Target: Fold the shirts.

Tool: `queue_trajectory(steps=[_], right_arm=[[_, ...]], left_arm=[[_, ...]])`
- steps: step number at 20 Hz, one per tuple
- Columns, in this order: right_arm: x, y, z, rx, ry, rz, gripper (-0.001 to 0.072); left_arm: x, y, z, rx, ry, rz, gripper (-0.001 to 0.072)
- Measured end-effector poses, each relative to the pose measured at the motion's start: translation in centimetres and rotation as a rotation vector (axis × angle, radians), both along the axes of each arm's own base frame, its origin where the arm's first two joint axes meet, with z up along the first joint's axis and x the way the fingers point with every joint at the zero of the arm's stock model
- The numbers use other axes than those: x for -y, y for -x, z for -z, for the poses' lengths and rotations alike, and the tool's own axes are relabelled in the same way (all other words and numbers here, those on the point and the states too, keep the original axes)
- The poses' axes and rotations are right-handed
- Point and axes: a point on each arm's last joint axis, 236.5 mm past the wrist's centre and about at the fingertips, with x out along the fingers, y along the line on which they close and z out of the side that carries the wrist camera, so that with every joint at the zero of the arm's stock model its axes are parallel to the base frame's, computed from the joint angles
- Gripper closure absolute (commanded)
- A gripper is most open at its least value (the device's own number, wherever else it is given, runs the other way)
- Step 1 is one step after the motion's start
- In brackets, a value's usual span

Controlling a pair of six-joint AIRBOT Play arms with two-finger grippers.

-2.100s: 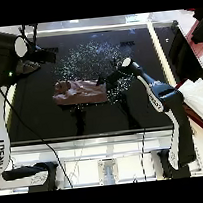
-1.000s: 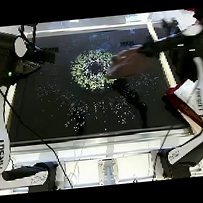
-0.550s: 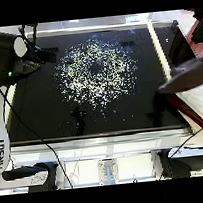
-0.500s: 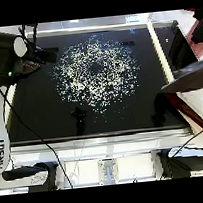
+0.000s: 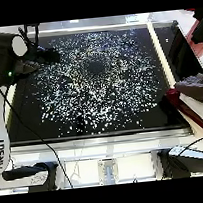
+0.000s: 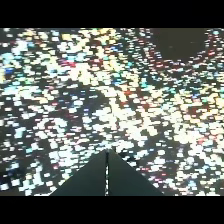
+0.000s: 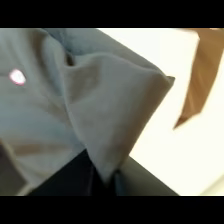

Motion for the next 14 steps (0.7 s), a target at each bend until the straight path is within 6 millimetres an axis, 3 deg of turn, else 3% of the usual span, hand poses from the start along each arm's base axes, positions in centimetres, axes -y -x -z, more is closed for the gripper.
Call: queue_trajectory(steps=[1, 5, 7, 8, 10, 12, 14], right_arm=[[0.0, 0.5, 0.7, -0.025, -0.013, 0.004, 0.0266], [-0.3, 1.4, 1.8, -0.064, -0.035, 0.012, 0.0267], [-0.3, -0.1, 1.3, 0.002, -0.030, 0.002, 0.0268], [-0.7, -1.8, 0.8, 0.078, -0.039, -0.015, 0.0269], [-3.0, -7.6, -1.1, 0.323, -0.104, -0.108, 0.0271], [-8.2, -14.5, -4.9, 0.608, -0.209, -0.320, 0.0270], [-14.1, -18.6, -7.6, 0.753, -0.276, -0.538, 0.0271]], left_arm=[[0.2, 0.0, 0.0, -0.002, 0.007, 0.003, 0.0684], [0.6, 0.2, 0.0, -0.007, 0.024, 0.010, 0.0684], [0.7, 0.2, 0.0, -0.008, 0.029, 0.011, 0.0684], [0.7, 0.2, 0.0, -0.008, 0.030, 0.012, 0.0685], [0.8, 0.1, 0.0, -0.005, 0.035, 0.013, 0.0684], [1.1, 0.1, -0.2, -0.001, 0.059, 0.006, 0.0685], [1.8, 0.0, -0.3, 0.000, 0.096, 0.005, 0.0685]])
